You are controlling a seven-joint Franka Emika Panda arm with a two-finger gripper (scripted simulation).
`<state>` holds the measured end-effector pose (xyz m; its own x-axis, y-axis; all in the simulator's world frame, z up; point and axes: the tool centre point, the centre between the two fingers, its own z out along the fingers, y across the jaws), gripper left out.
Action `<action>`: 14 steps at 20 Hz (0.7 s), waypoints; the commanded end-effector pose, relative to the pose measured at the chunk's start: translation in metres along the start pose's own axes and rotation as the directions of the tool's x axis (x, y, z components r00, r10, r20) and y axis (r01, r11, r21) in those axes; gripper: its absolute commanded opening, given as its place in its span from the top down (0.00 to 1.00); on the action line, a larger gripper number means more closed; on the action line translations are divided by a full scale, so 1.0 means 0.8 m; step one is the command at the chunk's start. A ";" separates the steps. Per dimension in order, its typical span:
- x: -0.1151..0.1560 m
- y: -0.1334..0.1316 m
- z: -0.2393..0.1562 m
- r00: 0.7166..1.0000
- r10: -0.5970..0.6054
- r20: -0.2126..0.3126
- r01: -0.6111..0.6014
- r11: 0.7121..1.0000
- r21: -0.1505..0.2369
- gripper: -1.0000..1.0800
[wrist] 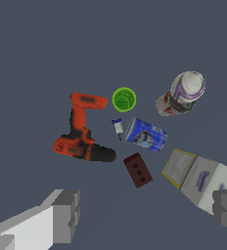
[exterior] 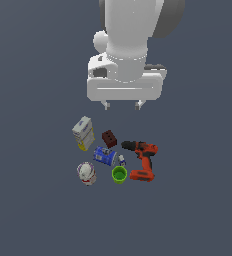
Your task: Pick up a designated object from a clutter of objects.
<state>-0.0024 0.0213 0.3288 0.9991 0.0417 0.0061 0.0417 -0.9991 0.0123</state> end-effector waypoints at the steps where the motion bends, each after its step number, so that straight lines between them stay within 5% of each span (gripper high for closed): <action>1: 0.000 0.000 0.000 1.000 0.000 0.000 0.000 1.000 0.000 0.04; 14: 0.001 0.028 -0.008 0.999 0.032 0.001 -0.032 0.999 -0.024 0.04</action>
<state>-0.0011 -0.0012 0.3353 0.9999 0.0091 0.0061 0.0088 -0.9993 0.0357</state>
